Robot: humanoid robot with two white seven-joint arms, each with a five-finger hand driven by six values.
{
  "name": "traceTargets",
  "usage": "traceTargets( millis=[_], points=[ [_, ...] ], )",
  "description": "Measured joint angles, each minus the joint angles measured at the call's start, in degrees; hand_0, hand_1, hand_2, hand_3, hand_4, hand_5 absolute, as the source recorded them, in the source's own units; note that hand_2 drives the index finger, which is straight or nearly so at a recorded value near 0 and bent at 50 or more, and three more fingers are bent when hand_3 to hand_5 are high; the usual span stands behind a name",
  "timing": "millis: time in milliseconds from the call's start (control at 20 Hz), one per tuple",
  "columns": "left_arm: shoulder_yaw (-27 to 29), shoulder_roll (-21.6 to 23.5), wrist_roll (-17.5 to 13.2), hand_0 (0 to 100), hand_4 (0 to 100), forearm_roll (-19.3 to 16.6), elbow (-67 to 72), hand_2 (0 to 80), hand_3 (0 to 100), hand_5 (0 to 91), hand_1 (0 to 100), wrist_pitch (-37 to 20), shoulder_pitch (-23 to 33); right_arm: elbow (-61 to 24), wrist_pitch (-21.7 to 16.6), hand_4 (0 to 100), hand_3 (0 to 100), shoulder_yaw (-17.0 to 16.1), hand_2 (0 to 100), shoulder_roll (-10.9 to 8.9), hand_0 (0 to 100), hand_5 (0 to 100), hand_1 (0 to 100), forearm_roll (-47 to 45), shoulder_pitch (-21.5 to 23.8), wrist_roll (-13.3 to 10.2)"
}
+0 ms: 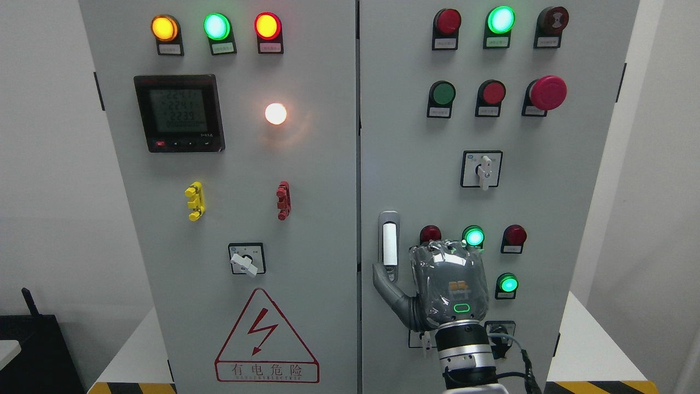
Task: Release door handle
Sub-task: 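Close the right hand fingers around the silver latch handle, then rotate the gripped handle outward from vertical to horizontal with right hand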
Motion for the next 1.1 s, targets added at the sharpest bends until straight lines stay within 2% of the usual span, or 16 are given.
traceTargets(
  millis=[1102],
  points=[
    [0.0, 0.0, 0.0, 12, 0, 0.0, 0.0, 0.0, 0, 0.0, 39, 0.0, 0.0, -0.1, 0.0, 100, 100, -0.8, 97, 0.0, 36, 96, 0, 0.0, 0.3, -0.1]
  ],
)
